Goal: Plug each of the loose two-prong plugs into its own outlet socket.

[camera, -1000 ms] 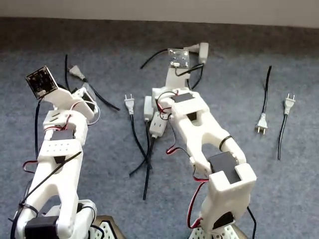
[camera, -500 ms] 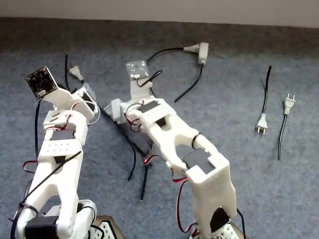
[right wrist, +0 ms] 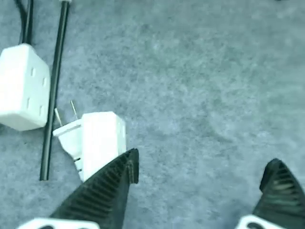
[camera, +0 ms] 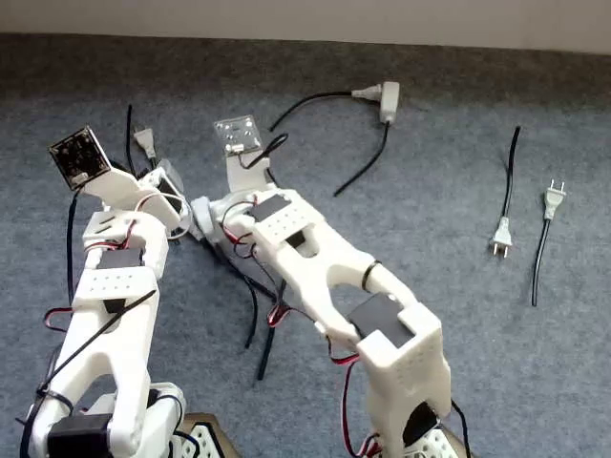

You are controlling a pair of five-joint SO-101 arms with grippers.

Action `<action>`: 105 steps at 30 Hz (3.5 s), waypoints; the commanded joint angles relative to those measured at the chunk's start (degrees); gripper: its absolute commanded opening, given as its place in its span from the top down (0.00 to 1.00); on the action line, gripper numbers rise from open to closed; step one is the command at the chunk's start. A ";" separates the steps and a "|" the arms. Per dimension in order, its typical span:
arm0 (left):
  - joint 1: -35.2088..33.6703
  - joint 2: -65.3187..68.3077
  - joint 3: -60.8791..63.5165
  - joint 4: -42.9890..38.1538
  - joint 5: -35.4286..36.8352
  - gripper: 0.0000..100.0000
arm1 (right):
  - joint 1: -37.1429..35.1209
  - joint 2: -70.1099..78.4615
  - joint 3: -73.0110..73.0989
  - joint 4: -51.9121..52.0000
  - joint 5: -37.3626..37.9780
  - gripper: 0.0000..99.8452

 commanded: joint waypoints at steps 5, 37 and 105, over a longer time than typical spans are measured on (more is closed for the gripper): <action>0.92 -1.27 -1.36 -1.14 0.18 0.88 | 17.10 -22.29 -2.77 15.87 0.62 0.61; 12.44 41.98 -70.90 71.65 -12.57 0.88 | 36.35 -33.71 43.03 -4.79 -3.96 0.61; -0.84 64.04 -76.88 74.90 14.86 0.99 | 34.77 -33.01 47.43 -15.08 -3.78 0.61</action>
